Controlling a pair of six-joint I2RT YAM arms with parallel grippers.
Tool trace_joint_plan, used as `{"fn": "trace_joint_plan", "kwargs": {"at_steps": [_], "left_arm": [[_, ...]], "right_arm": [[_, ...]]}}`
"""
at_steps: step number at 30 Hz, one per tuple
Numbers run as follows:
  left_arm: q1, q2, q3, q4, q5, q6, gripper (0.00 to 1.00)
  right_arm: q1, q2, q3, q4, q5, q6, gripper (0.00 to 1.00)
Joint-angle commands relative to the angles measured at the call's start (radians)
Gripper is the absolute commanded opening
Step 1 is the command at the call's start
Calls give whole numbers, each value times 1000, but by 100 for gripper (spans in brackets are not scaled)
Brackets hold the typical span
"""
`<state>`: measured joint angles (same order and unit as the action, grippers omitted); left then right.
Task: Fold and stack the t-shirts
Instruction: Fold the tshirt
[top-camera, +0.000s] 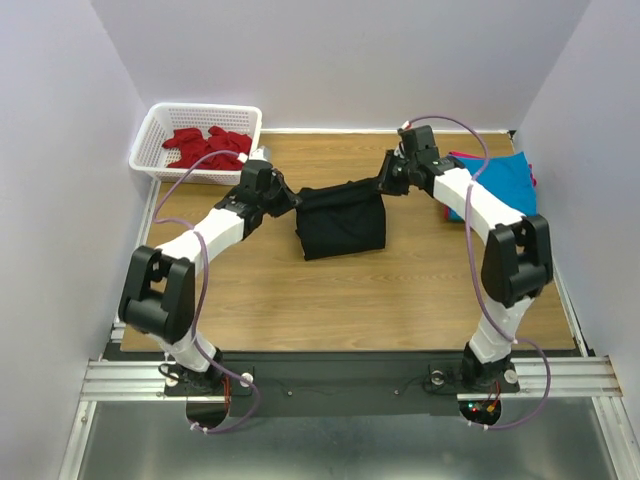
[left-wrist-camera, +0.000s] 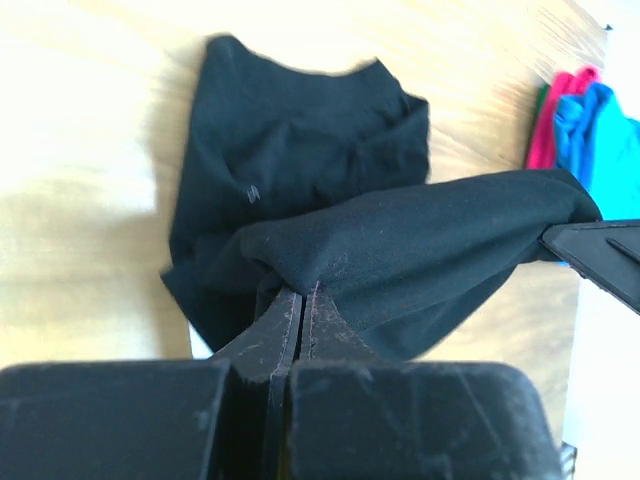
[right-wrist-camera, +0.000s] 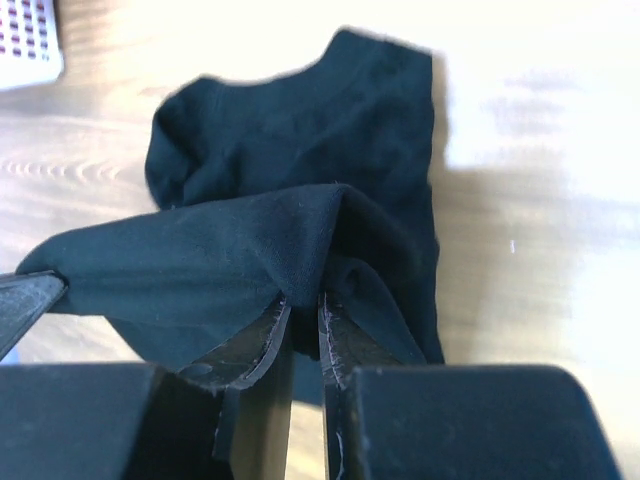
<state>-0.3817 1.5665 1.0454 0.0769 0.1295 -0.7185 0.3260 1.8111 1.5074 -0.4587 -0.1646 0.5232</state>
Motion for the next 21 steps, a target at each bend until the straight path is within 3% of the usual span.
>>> {"fn": "trace_joint_plan", "kwargs": {"at_steps": [1, 6, 8, 9, 11, 12, 13, 17, 21], "left_arm": [[40, 81, 100, 21, 28, 59, 0], [49, 185, 163, 15, 30, 65, 0], [56, 217, 200, 14, 42, 74, 0], [61, 245, 214, 8, 47, 77, 24], [64, 265, 251, -2, 64, 80, 64], [63, 270, 258, -3, 67, 86, 98], [64, 268, 265, -6, 71, 90, 98], [64, 224, 251, -8, 67, 97, 98], [64, 133, 176, -6, 62, 99, 98]], "right_arm": [[-44, 95, 106, 48, -6, -48, 5], [-50, 218, 183, 49, -4, -55, 8], [-53, 260, 211, 49, 5, -54, 23], [-54, 267, 218, 48, 26, -42, 33], [-56, 284, 244, 48, 27, -46, 62], [-56, 292, 249, 48, 24, -46, 89], [-56, 289, 254, 48, 8, -58, 100], [-56, 254, 234, 48, -21, -98, 100], [-56, 179, 110, 49, -62, -133, 100]]}}
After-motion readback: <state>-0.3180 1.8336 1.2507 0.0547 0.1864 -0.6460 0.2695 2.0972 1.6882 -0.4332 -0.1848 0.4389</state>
